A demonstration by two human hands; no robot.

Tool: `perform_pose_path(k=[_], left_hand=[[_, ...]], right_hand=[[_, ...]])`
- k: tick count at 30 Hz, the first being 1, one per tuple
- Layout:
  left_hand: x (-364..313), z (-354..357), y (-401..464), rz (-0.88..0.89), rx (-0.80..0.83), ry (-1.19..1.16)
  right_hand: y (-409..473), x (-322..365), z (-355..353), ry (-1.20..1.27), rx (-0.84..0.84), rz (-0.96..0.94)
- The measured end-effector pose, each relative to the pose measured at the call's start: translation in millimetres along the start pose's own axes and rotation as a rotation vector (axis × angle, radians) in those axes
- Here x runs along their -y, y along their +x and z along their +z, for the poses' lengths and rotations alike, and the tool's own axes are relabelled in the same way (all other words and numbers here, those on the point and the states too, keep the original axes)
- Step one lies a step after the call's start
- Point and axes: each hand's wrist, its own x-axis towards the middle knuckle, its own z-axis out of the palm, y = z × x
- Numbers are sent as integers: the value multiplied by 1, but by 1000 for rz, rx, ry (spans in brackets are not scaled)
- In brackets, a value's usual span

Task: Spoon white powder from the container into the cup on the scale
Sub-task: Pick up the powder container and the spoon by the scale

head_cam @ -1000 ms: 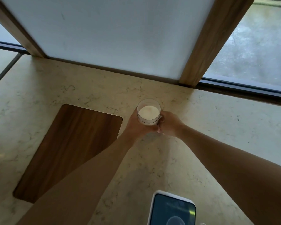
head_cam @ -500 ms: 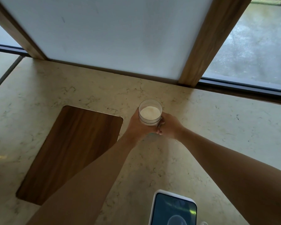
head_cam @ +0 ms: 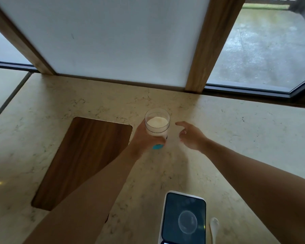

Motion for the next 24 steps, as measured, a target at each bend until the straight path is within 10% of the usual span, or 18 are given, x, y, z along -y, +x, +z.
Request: perform_pose_path(k=[24], left_hand=[[-18, 7, -160, 142, 12, 128]], right_hand=[[-146, -33, -14, 42, -123, -35]])
